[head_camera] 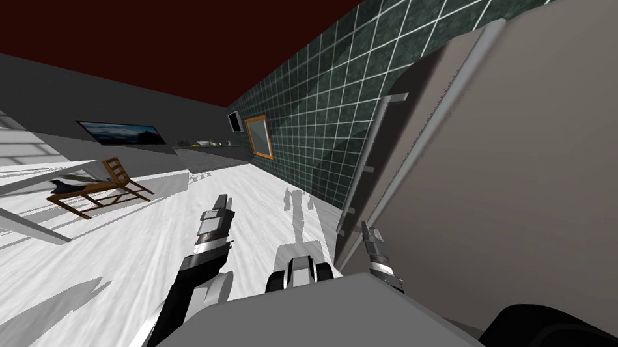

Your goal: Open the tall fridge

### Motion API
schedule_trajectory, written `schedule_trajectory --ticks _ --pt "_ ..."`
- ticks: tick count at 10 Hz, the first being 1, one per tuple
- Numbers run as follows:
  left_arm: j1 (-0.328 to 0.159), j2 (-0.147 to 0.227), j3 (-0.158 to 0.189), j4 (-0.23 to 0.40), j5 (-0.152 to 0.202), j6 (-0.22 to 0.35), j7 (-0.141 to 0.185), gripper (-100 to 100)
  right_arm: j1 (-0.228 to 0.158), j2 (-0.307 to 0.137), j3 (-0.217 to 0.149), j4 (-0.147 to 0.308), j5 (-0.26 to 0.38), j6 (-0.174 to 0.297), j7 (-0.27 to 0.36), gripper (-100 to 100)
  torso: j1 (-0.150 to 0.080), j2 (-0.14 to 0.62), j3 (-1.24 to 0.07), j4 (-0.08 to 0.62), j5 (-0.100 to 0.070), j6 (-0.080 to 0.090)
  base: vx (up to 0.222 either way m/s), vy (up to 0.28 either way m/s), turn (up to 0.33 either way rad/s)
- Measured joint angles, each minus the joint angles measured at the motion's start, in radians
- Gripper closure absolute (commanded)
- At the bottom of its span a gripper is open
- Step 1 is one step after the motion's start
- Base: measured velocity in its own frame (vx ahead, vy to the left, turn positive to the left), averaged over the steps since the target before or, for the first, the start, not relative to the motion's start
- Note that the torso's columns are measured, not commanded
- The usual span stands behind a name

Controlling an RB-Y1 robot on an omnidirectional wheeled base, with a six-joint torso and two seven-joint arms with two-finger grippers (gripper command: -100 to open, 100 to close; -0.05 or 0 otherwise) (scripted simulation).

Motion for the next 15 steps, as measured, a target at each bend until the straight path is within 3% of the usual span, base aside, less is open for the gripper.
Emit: schedule_trajectory --ticks 8,15 --pt "0.0 0.0 0.0 0.0 0.0 0.0 0.0 0 0.012 0.014 0.02 0.034 -0.073 -0.024 -0.198 -100 -0.013 -0.018 -0.008 -0.006 -0.009 -0.009 0.014 -0.013 0.066" --pt "0.0 0.0 0.0 0.0 0.0 0.0 0.0 0 0.012 0.039 0.049 0.09 -0.132 -0.048 -0.372 -100 -0.014 -0.029 -0.013 -0.007 -0.01 -0.015 0.019 -0.018 0.09"
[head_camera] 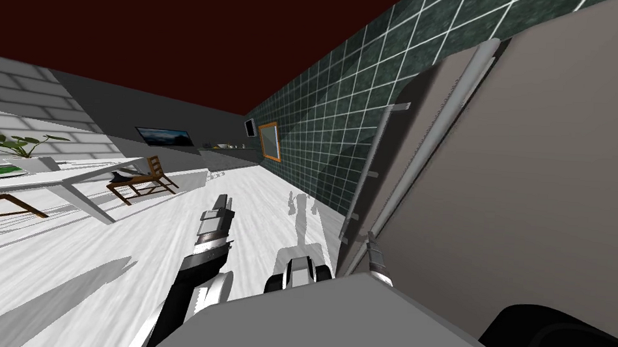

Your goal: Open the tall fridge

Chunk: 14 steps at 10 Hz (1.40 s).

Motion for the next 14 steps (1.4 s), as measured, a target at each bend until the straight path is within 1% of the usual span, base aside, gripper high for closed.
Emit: schedule_trajectory --ticks 1,3,6,7,8,9,10,11,12,13,14 --pt "0.0 0.0 0.0 0.0 0.0 0.0 0.0 0 0.0 0.0 0.014 0.003 -0.004 0.004 -0.031 -100 -0.002 0.007 0.002 0.001 0.004 0.011 0.052 -0.006 0.128" --pt "0.0 0.0 0.0 0.0 0.0 0.0 0.0 0 -0.005 0.013 0.033 0.015 -0.018 0.008 -0.086 -100 -0.005 0.022 0.01 0.005 0.007 0.019 0.042 -0.004 0.08" --pt "0.0 0.0 0.0 0.0 0.0 0.0 0.0 0 -0.014 0.03 0.045 0.035 -0.04 -0.004 -0.163 -100 -0.012 0.021 0.011 0.003 0.003 0.02 0.02 -0.024 0.068" --pt "0.0 0.0 0.0 0.0 0.0 0.0 0.0 0 -0.02 0.043 0.049 0.043 -0.051 -0.009 -0.191 -100 -0.015 0.017 0.009 0.001 0.001 0.019 0.001 -0.021 0.066" --pt "0.0 0.0 0.0 0.0 0.0 0.0 0.0 0 -0.018 0.049 0.052 0.04 -0.057 -0.008 -0.21 -100 -0.016 0.016 0.008 0.0 0.0 0.02 -0.002 -0.015 0.063" --pt "0.0 0.0 0.0 0.0 0.0 0.0 0.0 0 -0.02 0.058 0.056 0.05 -0.062 -0.013 -0.233 -100 -0.013 0.017 0.009 0.0 0.0 0.02 0.01 -0.031 0.077" --pt "0.0 0.0 0.0 0.0 0.0 0.0 0.0 0 -0.013 0.068 0.062 0.047 -0.07 -0.016 -0.26 -100 -0.012 0.018 0.009 0.001 0.001 0.02 0.026 -0.023 0.061" --pt "0.0 0.0 0.0 0.0 0.0 0.0 0.0 0 -0.021 0.083 0.063 0.051 -0.078 -0.014 -0.279 -100 -0.014 0.015 0.009 0.0 0.0 0.02 0.03 -0.016 0.044" --pt "0.0 0.0 0.0 0.0 0.0 0.0 0.0 0 -0.021 0.097 0.067 0.06 -0.084 -0.013 -0.293 -100 -0.01 0.018 0.009 0.001 0.002 0.021 0.0 0.017 0.021" --pt "0.0 0.0 0.0 0.0 0.0 0.0 0.0 0 -0.022 0.1 0.072 0.056 -0.081 -0.016 -0.296 -100 -0.005 0.023 0.011 0.003 0.004 0.021 -0.037 0.081 0.058" --pt "0.0 0.0 0.0 0.0 0.0 0.0 0.0 0 -0.042 0.093 0.055 0.064 -0.051 0.002 -0.274 -100 0.003 0.027 0.013 0.005 0.007 0.02 -0.035 0.065 0.021"
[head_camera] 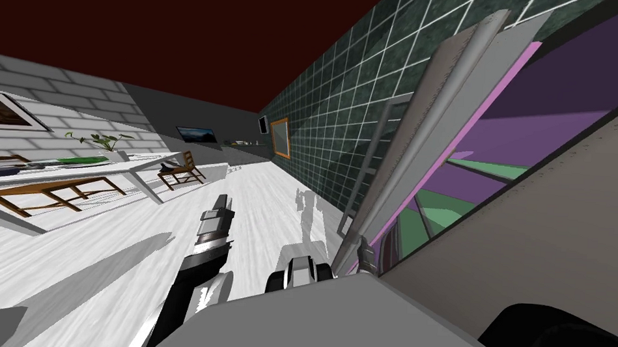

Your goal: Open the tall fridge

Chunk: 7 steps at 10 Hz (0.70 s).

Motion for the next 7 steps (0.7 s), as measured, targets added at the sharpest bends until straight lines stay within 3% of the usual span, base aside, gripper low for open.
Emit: schedule_trajectory --ticks 4,7 --pt "0.0 0.0 0.0 0.0 0.0 0.0 0.0 0 -0.011 -0.009 -0.022 0.012 0.123 0.106 0.117 -100 0.017 0.011 0.003 0.005 0.007 -0.001 0.0 -0.004 -0.002" --pt "0.0 0.0 0.0 0.0 0.0 0.0 0.0 0 -0.007 -0.009 -0.022 0.005 0.215 0.121 0.2 -100 0.017 0.01 0.003 0.005 0.007 -0.001 0.0 0.0 0.0"
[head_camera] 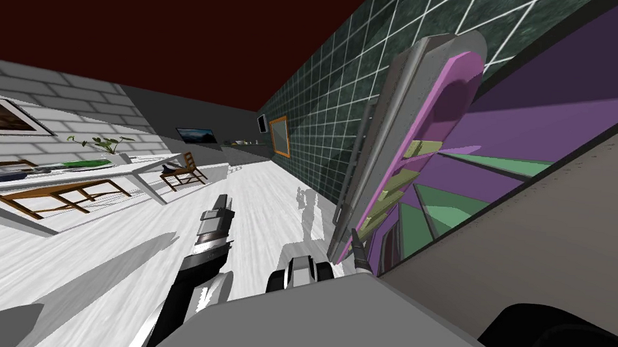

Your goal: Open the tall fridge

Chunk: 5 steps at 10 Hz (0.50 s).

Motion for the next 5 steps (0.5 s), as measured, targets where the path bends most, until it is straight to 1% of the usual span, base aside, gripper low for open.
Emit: schedule_trajectory --ticks 1,2,3,4,5 --pt "0.0 0.0 0.0 0.0 0.0 0.0 0.0 0 -0.004 0.0 -0.001 0.005 0.03 0.0 0.028 -100 0.0 0.0 0.0 0.0 0.0 0.0 0.0 0.0 0.0" --pt "0.0 0.0 0.0 0.0 0.0 0.0 0.0 0 -0.004 0.001 0.0 0.006 0.05 -0.002 0.057 -100 -0.001 0.0 0.0 0.0 0.0 0.0 0.08 -0.007 0.0" --pt "0.0 0.0 0.0 0.0 0.0 0.0 0.0 0 0.004 -0.001 -0.003 -0.011 0.05 0.007 0.063 -100 -0.001 -0.004 -0.002 -0.001 0.0 0.0 0.052 -0.006 0.002" --pt "0.0 0.0 0.0 0.0 0.0 0.0 0.0 0 0.005 -0.002 -0.004 -0.014 0.049 0.01 0.062 100 -0.001 -0.002 -0.001 -0.001 0.0 0.0 0.008 -0.001 0.0" --pt "0.0 0.0 0.0 0.0 0.0 0.0 0.0 0 0.005 -0.002 -0.004 -0.013 0.049 0.01 0.062 100 0.0 0.001 0.001 0.0 0.0 0.0 0.113 0.051 -0.086"
